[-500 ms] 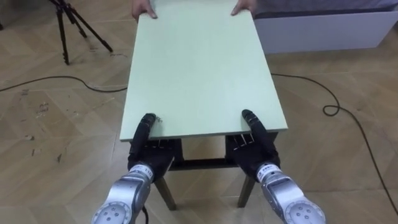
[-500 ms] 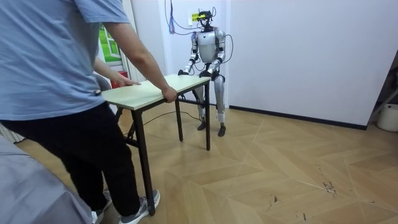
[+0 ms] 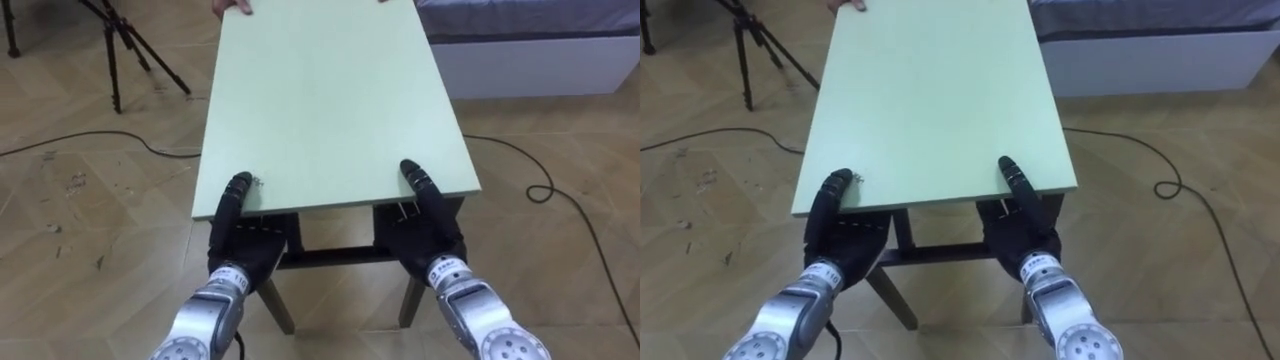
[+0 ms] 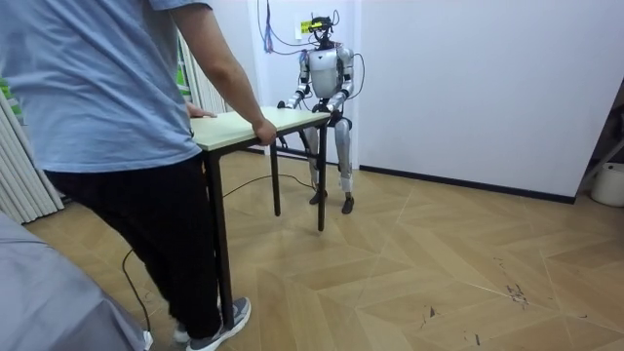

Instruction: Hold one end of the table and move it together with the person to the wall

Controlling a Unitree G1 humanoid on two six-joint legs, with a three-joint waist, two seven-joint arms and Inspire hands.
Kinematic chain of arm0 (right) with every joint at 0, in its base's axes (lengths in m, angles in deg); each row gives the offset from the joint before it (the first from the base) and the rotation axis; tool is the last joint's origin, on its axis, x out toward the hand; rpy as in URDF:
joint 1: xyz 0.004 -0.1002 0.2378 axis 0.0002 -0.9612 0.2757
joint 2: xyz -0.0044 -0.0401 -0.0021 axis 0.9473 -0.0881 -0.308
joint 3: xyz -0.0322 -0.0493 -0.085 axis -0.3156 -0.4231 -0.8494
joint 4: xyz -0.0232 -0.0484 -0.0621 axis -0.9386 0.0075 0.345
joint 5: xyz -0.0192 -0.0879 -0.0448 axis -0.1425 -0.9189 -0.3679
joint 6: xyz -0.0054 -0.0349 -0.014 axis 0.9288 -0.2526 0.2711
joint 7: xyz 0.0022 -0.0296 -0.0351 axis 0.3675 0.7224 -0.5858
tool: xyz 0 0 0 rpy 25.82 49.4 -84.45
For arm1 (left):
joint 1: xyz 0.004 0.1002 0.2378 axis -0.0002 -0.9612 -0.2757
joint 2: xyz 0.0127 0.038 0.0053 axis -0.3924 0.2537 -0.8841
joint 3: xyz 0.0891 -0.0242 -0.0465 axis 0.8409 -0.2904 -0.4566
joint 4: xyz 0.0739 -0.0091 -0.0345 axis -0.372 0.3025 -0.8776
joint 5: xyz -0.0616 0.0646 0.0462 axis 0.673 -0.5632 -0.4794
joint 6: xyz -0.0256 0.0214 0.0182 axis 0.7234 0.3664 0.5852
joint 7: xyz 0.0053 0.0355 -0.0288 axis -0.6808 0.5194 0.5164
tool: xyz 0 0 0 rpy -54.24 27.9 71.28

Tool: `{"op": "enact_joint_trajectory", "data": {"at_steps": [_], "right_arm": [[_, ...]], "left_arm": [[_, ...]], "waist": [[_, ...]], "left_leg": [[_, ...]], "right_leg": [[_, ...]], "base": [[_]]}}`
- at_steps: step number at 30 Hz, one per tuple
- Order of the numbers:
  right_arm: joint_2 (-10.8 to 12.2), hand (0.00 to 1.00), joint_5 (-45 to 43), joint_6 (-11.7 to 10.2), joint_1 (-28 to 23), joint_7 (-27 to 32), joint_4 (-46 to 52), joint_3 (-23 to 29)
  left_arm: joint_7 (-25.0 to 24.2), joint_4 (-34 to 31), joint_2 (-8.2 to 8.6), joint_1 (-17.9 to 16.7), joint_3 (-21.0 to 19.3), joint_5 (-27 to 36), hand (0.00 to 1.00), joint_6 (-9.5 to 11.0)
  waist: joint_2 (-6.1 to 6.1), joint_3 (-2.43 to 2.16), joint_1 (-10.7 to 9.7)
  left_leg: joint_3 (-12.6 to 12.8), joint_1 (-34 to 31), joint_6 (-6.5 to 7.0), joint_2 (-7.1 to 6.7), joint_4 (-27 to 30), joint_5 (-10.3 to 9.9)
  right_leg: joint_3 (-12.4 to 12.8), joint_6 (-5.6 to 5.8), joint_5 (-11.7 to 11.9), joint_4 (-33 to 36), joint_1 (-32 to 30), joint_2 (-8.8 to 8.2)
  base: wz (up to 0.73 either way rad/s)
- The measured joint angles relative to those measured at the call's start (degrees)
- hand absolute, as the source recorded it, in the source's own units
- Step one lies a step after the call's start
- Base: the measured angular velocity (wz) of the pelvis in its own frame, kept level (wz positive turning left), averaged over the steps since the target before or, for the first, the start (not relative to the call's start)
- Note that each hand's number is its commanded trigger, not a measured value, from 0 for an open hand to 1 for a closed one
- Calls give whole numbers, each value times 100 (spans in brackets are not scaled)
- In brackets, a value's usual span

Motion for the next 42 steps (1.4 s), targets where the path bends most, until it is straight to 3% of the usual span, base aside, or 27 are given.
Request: {"op": "enact_joint_trajectory", "data": {"at_steps": [4, 10, 17, 27, 37, 42], "right_arm": [[10, 100, 92, 120, -174, 0, 148, 17], [0, 100, -4, 134, -596, 60, 707, 5], [-2, 100, 1, 125, -900, 58, 941, -9], [98, 100, -110, -299, -1449, -183, 1381, -159], [117, 100, -108, -681, -1617, -307, 1382, -394], [4, 100, -79, -1021, -1648, -314, 1382, -647]], "left_arm": [[-9, -158, -107, -155, -4, 2, 100, -111], [-11, -568, -191, -415, 14, -90, 100, -181], [-12, -742, -171, -580, 113, -400, 100, -80], [-137, -1181, -90, -867, 491, -1142, 100, 408], [-146, -1215, -93, -985, 874, -1272, 100, 926], [-143, -1214, -105, -1078, 1130, -1274, 100, 1229]], "waist": [[-31, -18, 3], [-52, -19, 101], [-65, -19, 156], [-74, -8, 226], [-70, -5, 225], [-62, 13, 211]], "left_leg": [[3, 36, 0, -2, -50, 0], [12, 16, 0, -3, -93, 0], [15, 93, 1, 3, -109, 0], [138, -186, 1, -6, -101, -1], [138, -341, 2, 3, 23, -1], [96, -468, 7, 7, 142, 1]], "right_leg": [[21, 0, 0, 3, 19, 5], [15, 0, 0, 8, -43, 7], [15, 0, 0, 62, -23, 8], [-15, 0, 0, -9, -228, 1], [-120, 23, -14, -8, -298, -8], [-136, 23, -14, 8, -351, -10]], "base": [[2], [-3], [-4], [3], [1], [3]]}}
